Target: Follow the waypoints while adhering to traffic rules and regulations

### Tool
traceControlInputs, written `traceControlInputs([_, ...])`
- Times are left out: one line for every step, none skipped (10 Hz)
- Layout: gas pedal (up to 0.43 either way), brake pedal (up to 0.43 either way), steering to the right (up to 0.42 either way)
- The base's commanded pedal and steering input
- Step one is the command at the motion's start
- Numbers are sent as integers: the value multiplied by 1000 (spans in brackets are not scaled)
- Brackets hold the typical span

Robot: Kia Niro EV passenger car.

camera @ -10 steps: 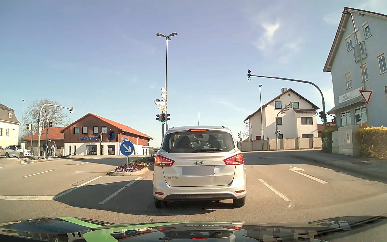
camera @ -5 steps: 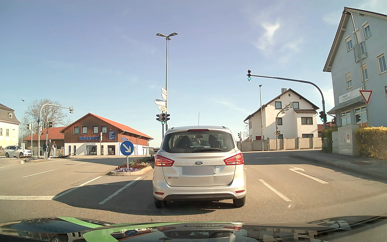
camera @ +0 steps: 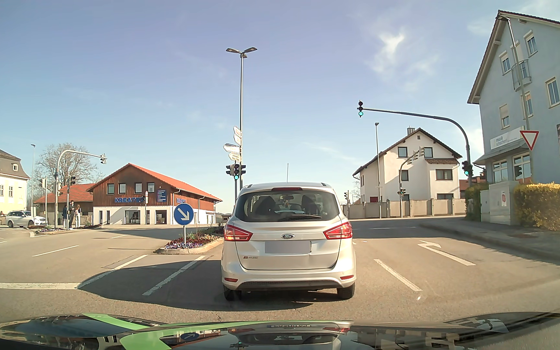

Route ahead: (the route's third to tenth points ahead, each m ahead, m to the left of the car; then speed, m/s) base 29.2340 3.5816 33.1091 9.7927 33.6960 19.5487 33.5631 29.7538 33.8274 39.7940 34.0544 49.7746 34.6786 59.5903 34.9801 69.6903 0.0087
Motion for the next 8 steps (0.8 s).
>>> traceControlInputs([0,189,2])
traceControlInputs([0,0,3])
traceControlInputs([0,0,3])
traceControlInputs([0,0,3])
traceControlInputs([280,0,2])
traceControlInputs([421,0,3])
traceControlInputs([449,0,2])
traceControlInputs([449,0,2])
